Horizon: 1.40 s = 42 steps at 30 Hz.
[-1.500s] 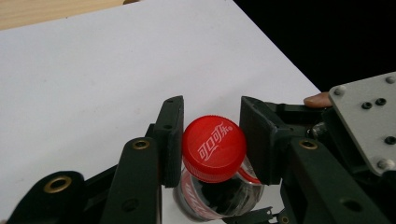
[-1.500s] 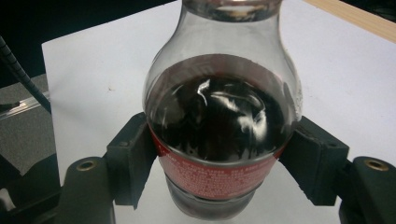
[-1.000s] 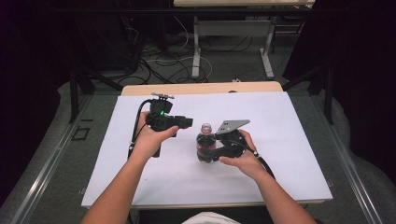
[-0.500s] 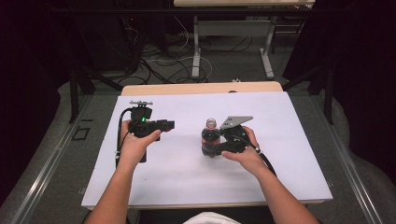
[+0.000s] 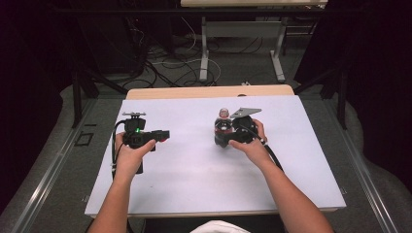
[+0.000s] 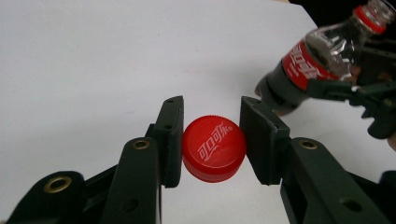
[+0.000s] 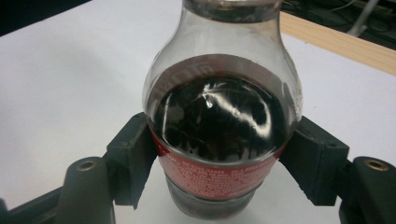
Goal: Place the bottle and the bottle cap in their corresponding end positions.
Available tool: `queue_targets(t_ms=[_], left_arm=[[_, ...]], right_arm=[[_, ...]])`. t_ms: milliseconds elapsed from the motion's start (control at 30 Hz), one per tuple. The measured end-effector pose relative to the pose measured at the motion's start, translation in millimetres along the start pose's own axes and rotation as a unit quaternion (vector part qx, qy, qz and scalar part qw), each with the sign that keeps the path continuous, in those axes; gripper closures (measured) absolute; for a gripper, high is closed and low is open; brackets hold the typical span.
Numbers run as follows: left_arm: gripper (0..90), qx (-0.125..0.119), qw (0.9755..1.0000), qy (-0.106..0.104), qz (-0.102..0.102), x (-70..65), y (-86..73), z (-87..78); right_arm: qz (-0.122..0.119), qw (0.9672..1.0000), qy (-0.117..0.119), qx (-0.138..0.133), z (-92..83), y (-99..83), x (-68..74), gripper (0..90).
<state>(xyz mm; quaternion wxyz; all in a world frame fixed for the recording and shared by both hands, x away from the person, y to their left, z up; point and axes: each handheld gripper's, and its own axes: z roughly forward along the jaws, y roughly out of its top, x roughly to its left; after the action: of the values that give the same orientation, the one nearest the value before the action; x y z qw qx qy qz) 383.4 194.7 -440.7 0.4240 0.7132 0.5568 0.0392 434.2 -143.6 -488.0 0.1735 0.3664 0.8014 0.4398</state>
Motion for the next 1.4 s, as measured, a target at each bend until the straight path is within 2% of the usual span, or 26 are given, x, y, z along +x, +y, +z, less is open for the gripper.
queue_targets(t_ms=[267,400,467,733,933,1000,1067,1267,1300,1400], left_arm=[[61.6,0.005,1.0,0.001,0.0,4.6,-2.2,4.0],[61.7,0.006,1.0,-0.001,-0.001,5.6,-2.6,4.0],[61.7,0.006,1.0,-0.002,-0.002,5.7,-2.7,4.5],[61.7,0.004,1.0,0.0,-0.003,6.0,-3.0,4.0],[61.6,0.003,1.0,-0.001,-0.008,7.4,-3.6,3.1],[61.6,0.003,1.0,-0.001,-0.008,7.4,-3.7,3.0],[61.6,0.004,1.0,0.0,-0.008,7.4,-3.6,3.3],[61.6,0.007,0.9999,0.0,-0.008,6.0,-3.9,4.0],[61.6,0.006,0.9999,-0.001,-0.009,5.9,-3.9,4.3],[61.6,0.009,0.9999,-0.001,-0.005,6.9,-3.8,4.6]], right_arm=[[-0.001,0.9998,-0.019,-0.006,26.4,17.6,-10.8,30.0],[0.006,0.9998,-0.021,-0.006,34.1,24.3,-11.9,30.0],[0.0,0.9997,-0.022,-0.008,37.9,25.3,-10.6,29.9],[-0.005,0.9996,-0.026,-0.013,53.1,17.2,-3.8,29.7],[-0.001,0.9999,-0.015,-0.005,60.8,6.2,2.9,29.1],[-0.01,0.9997,-0.015,-0.016,60.8,2.6,3.8,28.6],[-0.006,0.9998,-0.012,-0.016,60.0,1.2,2.9,28.3],[-0.006,0.9999,-0.009,-0.002,61.7,-0.3,2.4,27.7],[-0.005,0.9999,-0.008,-0.012,63.3,-1.1,2.3,27.5],[-0.001,1.0,-0.01,-0.001,63.5,-1.5,2.7,26.6]])
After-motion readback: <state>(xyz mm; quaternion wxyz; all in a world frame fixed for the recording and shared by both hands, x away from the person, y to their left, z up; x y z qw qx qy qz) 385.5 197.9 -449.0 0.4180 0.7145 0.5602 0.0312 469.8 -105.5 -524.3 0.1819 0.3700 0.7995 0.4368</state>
